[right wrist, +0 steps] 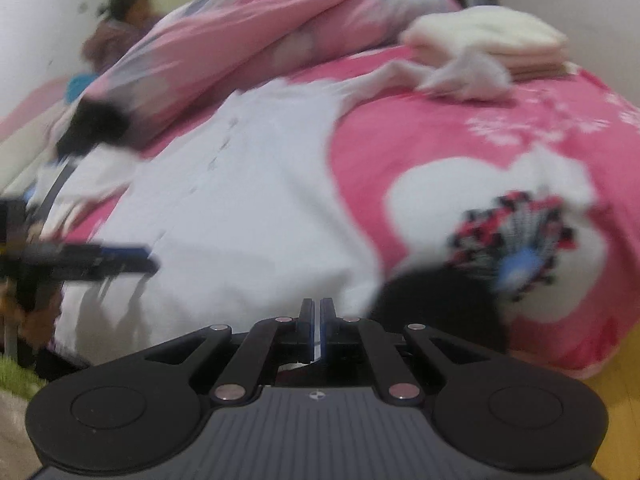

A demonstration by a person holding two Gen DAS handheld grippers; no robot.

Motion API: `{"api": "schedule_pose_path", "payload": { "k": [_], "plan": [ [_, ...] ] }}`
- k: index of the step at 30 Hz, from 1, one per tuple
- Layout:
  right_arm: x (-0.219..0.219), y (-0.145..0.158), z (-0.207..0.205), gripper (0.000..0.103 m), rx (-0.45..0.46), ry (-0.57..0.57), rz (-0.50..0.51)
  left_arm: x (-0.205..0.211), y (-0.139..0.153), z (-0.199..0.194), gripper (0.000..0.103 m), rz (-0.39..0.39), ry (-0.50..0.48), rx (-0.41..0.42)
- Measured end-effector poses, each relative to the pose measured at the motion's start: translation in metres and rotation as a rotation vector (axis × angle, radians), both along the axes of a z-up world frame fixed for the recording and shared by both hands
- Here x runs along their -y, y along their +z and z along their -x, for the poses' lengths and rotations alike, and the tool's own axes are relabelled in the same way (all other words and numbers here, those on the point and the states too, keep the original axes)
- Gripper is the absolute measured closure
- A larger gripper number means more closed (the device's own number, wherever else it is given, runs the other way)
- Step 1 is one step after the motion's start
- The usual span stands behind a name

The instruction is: Fold clothes

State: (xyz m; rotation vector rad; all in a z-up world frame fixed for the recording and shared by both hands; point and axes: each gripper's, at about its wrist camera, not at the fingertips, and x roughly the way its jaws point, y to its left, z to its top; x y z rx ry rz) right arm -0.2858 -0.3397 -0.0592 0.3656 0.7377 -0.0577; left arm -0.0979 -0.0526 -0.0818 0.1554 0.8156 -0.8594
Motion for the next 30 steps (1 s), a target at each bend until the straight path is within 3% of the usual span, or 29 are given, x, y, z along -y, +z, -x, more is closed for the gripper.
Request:
{"api": "schedule_pose_path", "payload": {
  "k": [4,10,12,18,20,21,22,27,30],
  "plan": [
    [-0.013,-0.01,-0.029,0.101,-0.003,0.031,0.001,-0.001,-0.001,0.0,0.06,0.006,-0.003,0.001],
    [-0.036,-0.033,-0.048,0.101,-0.219,0.129,0.081,-0.009,0.003,-0.005,0.06,0.038,-0.011,-0.043],
    [-0.035,-0.019,-0.041,0.101,-0.187,0.121,0.079,-0.014,0.008,-0.008,0.06,0.049,-0.013,-0.056],
    [-0.009,0.032,-0.051,0.099,0.053,0.044,0.034,-0.027,0.032,-0.011,0.06,0.115,-0.014,-0.006],
    [0.016,0.038,-0.07,0.083,0.096,-0.023,-0.004,-0.02,0.035,-0.013,0.06,0.149,-0.046,-0.015],
    [0.028,0.041,-0.079,0.064,0.118,-0.057,-0.023,-0.013,0.034,-0.014,0.06,0.146,-0.061,-0.013],
    [0.043,0.042,-0.09,0.057,0.138,-0.088,-0.058,-0.005,0.033,-0.014,0.06,0.14,-0.076,-0.01],
    [0.129,0.026,-0.17,0.054,0.173,-0.183,-0.348,0.003,0.02,-0.014,0.06,0.096,-0.105,-0.023],
    [0.152,0.014,-0.229,0.045,0.118,-0.18,-0.387,0.008,0.013,-0.015,0.06,0.07,-0.121,-0.031]
  ]
}}
